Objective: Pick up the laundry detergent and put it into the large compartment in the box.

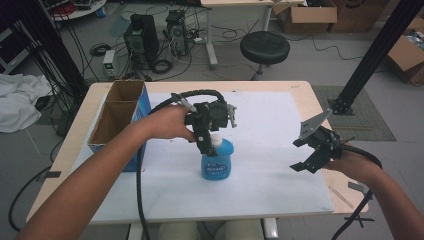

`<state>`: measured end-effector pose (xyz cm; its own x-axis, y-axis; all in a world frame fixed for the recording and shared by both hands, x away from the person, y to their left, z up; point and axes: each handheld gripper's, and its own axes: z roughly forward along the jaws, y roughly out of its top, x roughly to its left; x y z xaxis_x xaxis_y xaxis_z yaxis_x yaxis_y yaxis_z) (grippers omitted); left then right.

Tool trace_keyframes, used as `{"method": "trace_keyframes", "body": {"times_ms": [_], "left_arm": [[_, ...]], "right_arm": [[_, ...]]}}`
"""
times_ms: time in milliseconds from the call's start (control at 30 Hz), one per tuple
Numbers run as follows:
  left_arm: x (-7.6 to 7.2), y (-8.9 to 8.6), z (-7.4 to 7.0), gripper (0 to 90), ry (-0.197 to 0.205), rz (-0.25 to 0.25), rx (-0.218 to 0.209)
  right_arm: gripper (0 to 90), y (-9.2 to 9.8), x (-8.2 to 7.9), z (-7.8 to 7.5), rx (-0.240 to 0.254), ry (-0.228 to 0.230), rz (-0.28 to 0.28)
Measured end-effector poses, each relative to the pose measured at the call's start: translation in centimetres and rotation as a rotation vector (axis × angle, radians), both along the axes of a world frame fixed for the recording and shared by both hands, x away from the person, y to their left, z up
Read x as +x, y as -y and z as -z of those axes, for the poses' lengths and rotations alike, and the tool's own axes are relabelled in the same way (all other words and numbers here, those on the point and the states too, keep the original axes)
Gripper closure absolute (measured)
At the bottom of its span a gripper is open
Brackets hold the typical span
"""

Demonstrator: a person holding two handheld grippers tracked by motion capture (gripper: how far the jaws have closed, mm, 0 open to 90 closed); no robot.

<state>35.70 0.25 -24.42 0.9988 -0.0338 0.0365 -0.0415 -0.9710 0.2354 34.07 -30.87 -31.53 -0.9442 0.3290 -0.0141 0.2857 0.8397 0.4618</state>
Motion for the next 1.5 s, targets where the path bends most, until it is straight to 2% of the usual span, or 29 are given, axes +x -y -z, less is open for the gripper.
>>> {"method": "trace_keyframes", "body": {"times_ms": [533,933,1500], "left_arm": [[0.5,0.7,2.3,19.9,-0.013,-0.024,0.037],[0.7,1.5,3.7,19.9,-0.009,-0.022,0.075],[0.7,1.8,4.5,21.6,-0.004,-0.015,0.094]], "right_arm": [[16.7,0.0,0.1,0.2,0.004,0.004,-0.005],[16.7,-0.3,0.2,0.4,0.009,0.005,-0.011],[16.9,-0.3,0.2,0.3,0.014,0.008,-0.011]]}}
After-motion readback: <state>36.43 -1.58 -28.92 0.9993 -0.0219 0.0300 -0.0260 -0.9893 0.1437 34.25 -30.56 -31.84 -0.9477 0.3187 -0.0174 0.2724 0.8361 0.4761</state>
